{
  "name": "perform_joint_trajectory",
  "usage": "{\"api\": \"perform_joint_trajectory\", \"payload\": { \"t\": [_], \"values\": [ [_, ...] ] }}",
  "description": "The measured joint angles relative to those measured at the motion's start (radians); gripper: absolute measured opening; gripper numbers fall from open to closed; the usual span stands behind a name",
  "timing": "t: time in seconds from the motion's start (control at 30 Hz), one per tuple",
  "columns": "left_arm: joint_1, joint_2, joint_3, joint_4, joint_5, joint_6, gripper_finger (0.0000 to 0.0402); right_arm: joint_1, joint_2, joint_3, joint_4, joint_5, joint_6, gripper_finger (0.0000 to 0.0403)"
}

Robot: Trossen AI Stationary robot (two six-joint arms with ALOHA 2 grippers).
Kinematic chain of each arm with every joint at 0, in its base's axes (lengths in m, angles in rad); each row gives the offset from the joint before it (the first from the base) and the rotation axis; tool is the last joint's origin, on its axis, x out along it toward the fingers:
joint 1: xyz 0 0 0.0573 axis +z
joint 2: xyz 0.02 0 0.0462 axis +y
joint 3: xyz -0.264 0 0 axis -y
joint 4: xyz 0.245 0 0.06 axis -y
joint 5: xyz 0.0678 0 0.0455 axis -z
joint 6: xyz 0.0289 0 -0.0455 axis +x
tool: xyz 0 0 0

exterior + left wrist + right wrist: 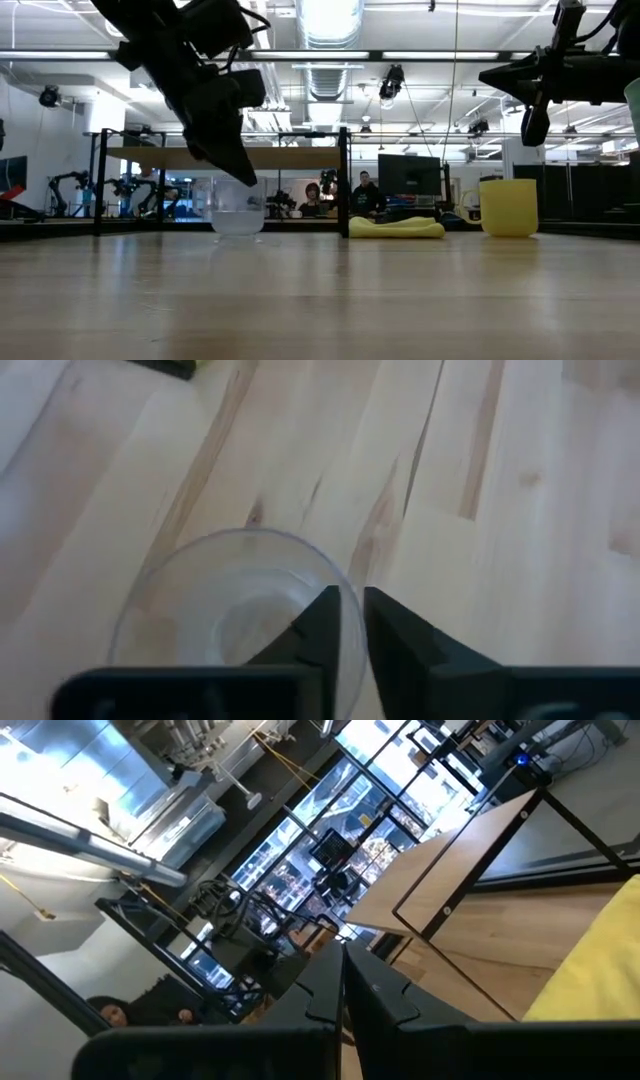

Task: Stack small to large cups/mugs on shelf
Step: Put the transparent glass mug on the shelf

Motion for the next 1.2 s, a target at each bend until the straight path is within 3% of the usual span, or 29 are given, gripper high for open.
{"api": "perform_joint_trajectory", "payload": {
  "t": [0.07,0.37,0.67,0.97,1.1,1.2],
  "values": [
    [0.000,-0.019,0.000,0.000,0.001,-0.005,0.0007,0.000,0.000,0.000,0.000,0.000,0.000,0.0009],
    [0.000,-0.129,0.015,-0.081,0.002,-0.005,0.0001,0.000,0.000,0.000,0.000,0.000,-0.002,0.0009],
    [0.000,-0.258,0.244,-0.524,-0.087,0.003,0.0000,0.000,0.007,0.000,-0.002,0.000,-0.004,0.0009],
    [0.003,-0.289,0.552,-0.922,-0.328,-0.005,0.0000,0.000,0.026,0.000,-0.001,0.000,-0.006,0.0009],
    [0.051,-0.285,0.624,-1.074,-0.407,-0.013,0.0000,0.000,0.035,0.000,-0.001,0.000,-0.004,0.0009],
    [0.118,-0.296,0.635,-1.090,-0.406,-0.136,0.0000,0.000,0.040,0.000,-0.001,0.000,-0.003,0.0009]
  ]
}}
